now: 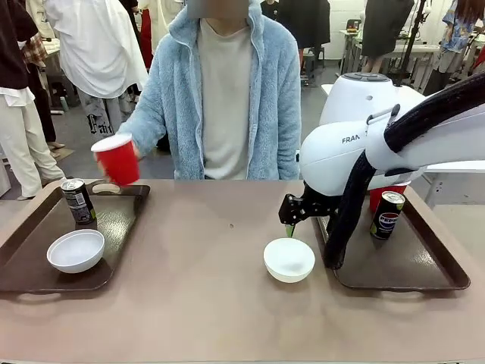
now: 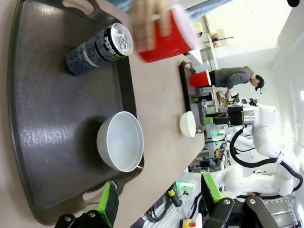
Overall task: Prepare tableware on both trays.
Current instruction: Pick up a Picnic Bowl from the table and place it on a Handle tray.
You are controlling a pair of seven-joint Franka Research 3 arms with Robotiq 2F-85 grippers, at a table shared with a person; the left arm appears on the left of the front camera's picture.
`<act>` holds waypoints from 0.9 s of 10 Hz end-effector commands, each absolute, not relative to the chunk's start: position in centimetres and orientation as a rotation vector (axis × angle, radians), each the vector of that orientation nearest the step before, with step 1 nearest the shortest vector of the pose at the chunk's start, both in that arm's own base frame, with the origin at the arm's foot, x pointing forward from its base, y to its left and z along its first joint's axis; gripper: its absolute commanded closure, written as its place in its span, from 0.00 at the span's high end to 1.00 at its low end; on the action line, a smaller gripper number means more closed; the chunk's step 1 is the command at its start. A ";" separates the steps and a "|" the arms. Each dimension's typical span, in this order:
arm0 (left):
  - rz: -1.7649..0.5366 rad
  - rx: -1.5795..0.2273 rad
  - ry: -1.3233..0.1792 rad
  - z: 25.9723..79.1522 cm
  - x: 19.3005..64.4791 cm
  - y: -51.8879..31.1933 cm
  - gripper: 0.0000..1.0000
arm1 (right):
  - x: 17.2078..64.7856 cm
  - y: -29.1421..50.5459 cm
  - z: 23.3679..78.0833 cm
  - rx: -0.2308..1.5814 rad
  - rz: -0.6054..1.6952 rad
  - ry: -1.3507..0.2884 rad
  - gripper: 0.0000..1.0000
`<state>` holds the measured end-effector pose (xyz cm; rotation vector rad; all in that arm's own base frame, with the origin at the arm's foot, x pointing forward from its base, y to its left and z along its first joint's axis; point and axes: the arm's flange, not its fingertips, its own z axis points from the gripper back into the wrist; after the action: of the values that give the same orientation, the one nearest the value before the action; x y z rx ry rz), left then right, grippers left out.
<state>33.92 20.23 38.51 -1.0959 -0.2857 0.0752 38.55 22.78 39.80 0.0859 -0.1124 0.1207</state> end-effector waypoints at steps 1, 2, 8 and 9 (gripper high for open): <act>0.059 -1.105 -0.298 38.6 33.8 20.4 0.93 | 38.0 22.5 40.1 0.065 0.134 -0.116 1.00; 0.059 -1.105 -0.298 38.6 33.8 20.4 0.93 | 38.5 22.8 39.8 0.086 0.121 -0.112 1.00; 0.059 -1.105 -0.298 38.6 33.8 20.4 0.93 | 37.9 23.4 36.0 0.045 0.136 -0.098 1.00; 0.059 -1.105 -0.298 38.6 33.8 20.4 0.93 | 38.5 23.5 35.5 0.047 0.134 -0.094 1.00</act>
<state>33.91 20.23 38.51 -1.0960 -0.2857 0.0751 37.42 23.11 36.30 0.0615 -0.0729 0.1530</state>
